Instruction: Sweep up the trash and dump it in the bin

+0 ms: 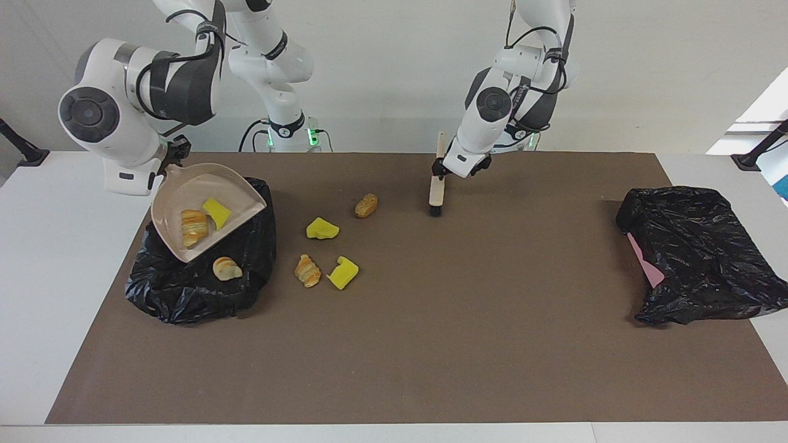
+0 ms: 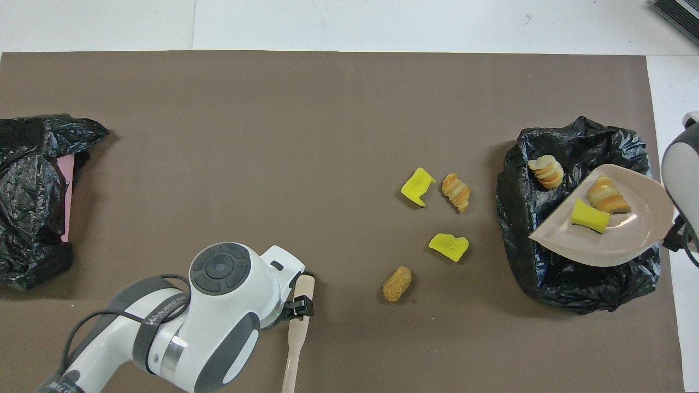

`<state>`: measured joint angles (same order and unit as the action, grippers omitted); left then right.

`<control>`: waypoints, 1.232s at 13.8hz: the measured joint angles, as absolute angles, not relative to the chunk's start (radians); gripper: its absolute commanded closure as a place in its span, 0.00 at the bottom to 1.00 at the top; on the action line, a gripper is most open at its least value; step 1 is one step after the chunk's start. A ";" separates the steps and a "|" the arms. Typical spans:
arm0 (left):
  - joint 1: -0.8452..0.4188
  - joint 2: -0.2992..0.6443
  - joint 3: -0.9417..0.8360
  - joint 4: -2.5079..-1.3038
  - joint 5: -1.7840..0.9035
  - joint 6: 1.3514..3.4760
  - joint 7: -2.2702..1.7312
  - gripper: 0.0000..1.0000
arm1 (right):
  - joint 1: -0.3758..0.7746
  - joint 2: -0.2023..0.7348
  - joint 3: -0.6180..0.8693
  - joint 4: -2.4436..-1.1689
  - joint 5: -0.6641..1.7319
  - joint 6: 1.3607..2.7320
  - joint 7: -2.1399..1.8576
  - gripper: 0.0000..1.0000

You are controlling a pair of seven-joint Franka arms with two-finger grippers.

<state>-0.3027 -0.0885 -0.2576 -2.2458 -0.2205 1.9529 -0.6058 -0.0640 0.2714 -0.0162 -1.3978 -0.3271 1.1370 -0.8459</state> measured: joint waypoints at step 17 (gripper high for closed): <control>0.026 -0.019 -0.146 -1.843 -0.098 1.888 -0.157 0.00 | -0.037 0.448 -0.035 -1.121 -0.360 0.901 -0.797 1.00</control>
